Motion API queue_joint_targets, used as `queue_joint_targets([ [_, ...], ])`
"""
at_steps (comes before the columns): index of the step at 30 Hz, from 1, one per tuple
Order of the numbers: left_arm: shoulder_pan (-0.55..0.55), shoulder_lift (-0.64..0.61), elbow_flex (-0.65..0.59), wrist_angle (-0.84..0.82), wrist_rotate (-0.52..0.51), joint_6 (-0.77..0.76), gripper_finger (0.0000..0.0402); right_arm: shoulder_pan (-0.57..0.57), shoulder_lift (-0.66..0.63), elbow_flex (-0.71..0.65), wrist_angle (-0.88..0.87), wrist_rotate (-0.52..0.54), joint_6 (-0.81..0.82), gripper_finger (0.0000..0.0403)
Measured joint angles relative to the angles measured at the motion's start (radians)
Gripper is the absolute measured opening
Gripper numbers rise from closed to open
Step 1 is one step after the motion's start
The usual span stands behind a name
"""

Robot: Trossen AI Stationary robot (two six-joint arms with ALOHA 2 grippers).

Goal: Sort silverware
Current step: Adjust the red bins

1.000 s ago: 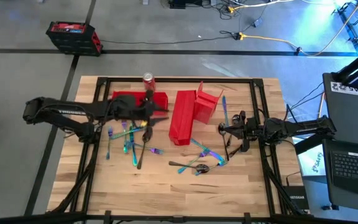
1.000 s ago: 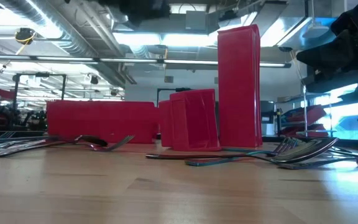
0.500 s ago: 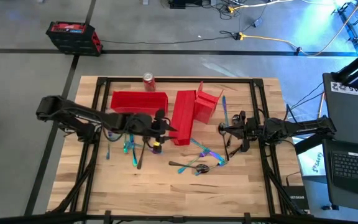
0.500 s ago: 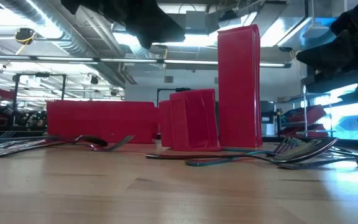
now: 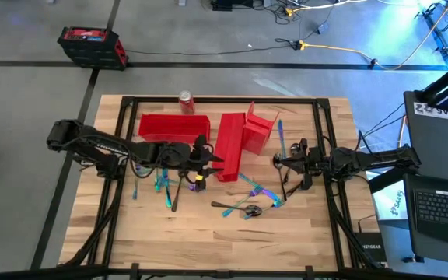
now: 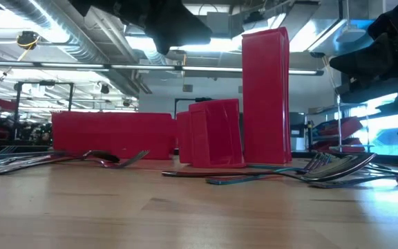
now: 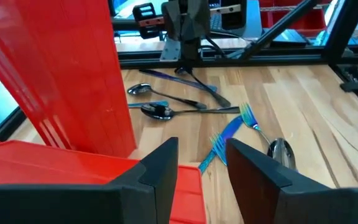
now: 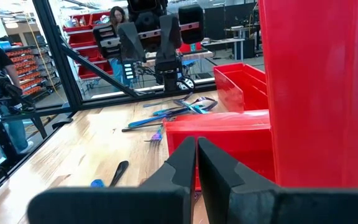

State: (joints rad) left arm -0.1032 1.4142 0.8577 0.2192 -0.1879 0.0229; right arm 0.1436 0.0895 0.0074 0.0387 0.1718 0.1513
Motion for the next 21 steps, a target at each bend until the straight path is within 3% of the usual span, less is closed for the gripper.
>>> queue_joint_targets([
  [21, 0.040, 0.006, 0.000, -0.107, 0.029, 0.224, 0.0122, 0.000, 0.000, 0.000, 0.000, 0.000, 0.000, 0.0000],
])
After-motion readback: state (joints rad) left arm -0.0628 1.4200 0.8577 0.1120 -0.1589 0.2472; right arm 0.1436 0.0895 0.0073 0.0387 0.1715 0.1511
